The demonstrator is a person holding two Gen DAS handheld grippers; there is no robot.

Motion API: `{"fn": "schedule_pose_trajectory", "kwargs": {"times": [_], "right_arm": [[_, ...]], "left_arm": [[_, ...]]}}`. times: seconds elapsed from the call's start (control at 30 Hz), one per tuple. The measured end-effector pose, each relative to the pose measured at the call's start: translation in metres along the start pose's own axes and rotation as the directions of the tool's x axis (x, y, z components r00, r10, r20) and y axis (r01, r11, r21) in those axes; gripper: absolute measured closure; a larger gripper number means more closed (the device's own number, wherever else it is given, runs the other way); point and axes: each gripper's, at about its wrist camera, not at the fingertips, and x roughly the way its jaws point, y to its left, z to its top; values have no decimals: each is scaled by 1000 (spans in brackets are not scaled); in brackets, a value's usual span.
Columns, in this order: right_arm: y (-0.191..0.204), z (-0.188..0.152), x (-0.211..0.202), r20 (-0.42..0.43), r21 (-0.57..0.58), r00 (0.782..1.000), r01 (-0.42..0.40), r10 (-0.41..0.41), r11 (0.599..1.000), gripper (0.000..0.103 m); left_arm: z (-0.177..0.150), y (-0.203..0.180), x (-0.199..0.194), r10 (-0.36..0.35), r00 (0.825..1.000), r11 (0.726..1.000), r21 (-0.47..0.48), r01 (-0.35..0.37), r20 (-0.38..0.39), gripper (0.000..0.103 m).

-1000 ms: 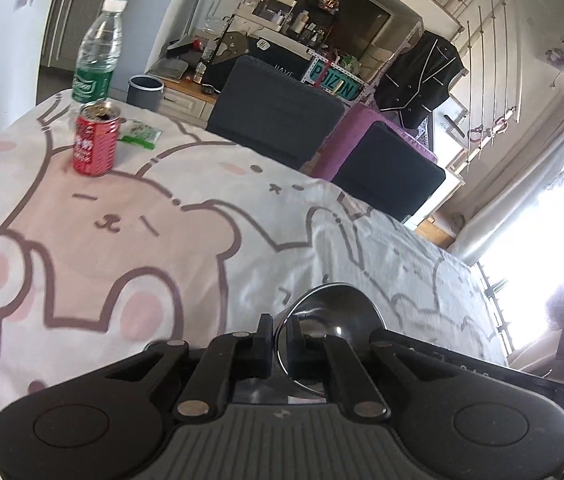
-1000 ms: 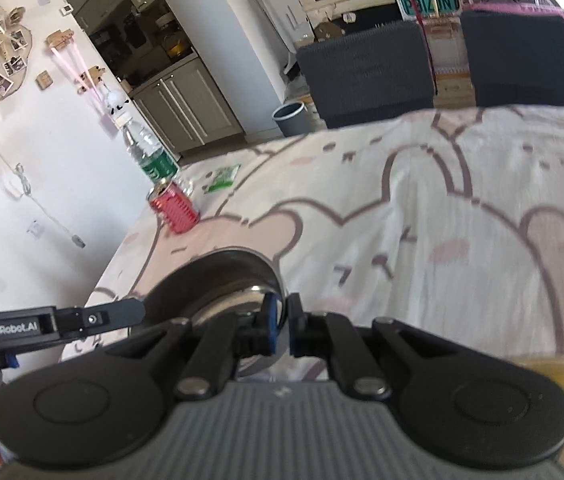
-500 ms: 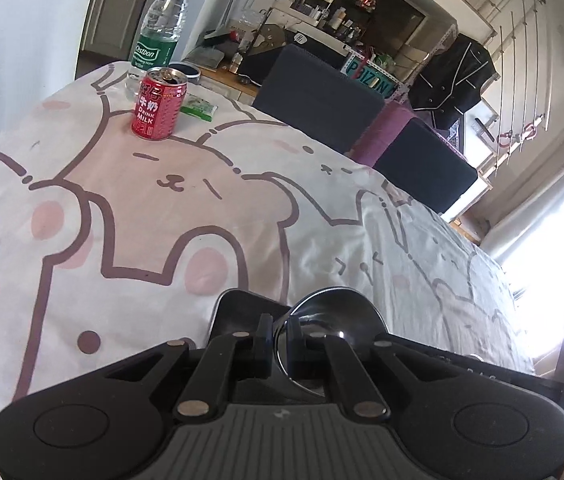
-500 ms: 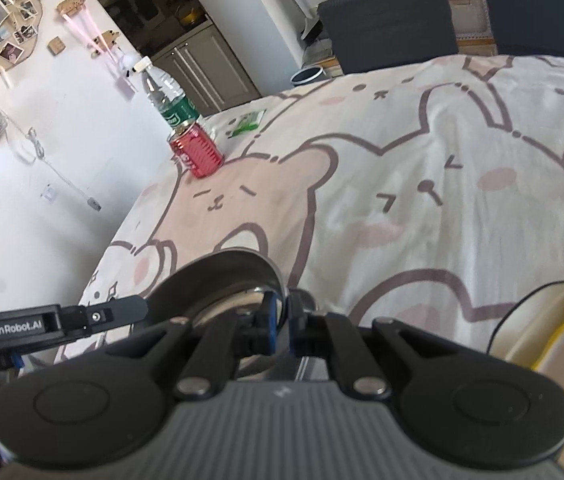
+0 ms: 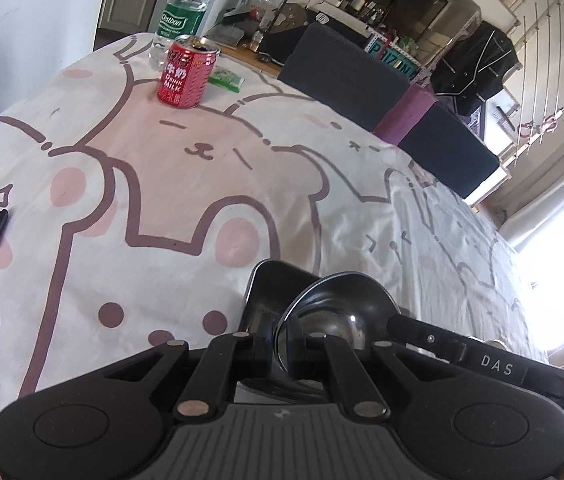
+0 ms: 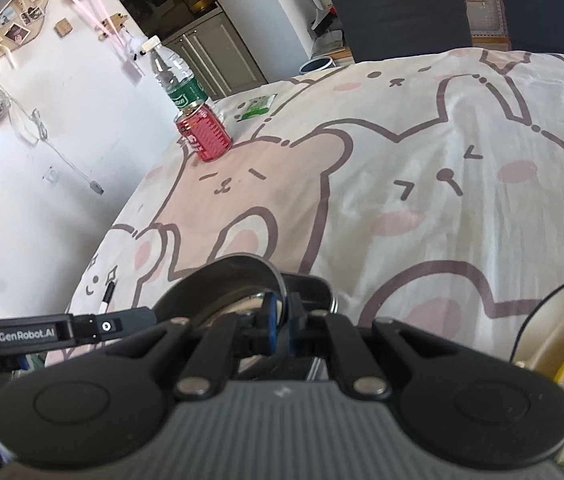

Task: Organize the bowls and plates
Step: 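Lift the first steel tray with both grippers and nest it into the second tray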

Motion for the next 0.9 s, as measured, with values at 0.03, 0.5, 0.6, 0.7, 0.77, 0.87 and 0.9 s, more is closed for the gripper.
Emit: {"fn": "schedule_pose_trajectory", "kwargs": {"times": [0.03,0.5,0.6,0.7,0.77,0.87,0.9], "right_arm": [[0,0,1,-1,-2,1000,2,-2,1000,96],[-2,3,17,-13,-31,1000,26,-26,999,96],[-2,2,21,-18,-33,999,28,-29,999,96],[-3,2,23,-19,-28,999,26,-26,999,96],[-3,3,24,-18,-29,999,27,-27,999,96],[-3,2,25,-21,-29,999,31,-31,999,95],[-4,1,26,-24,-27,999,33,-34,999,95]], "left_arm": [[0,0,1,6,1000,1000,4,-6,-4,97],[-4,-3,16,44,997,999,34,-42,-64,96],[-5,-3,16,46,997,998,38,-43,-65,96],[-5,-2,17,44,997,998,38,-42,-67,96],[-5,-2,18,45,997,998,40,-43,-69,96],[-4,-3,19,42,997,998,39,-39,-69,96],[-4,-3,19,41,997,999,39,-38,-69,96]]}}
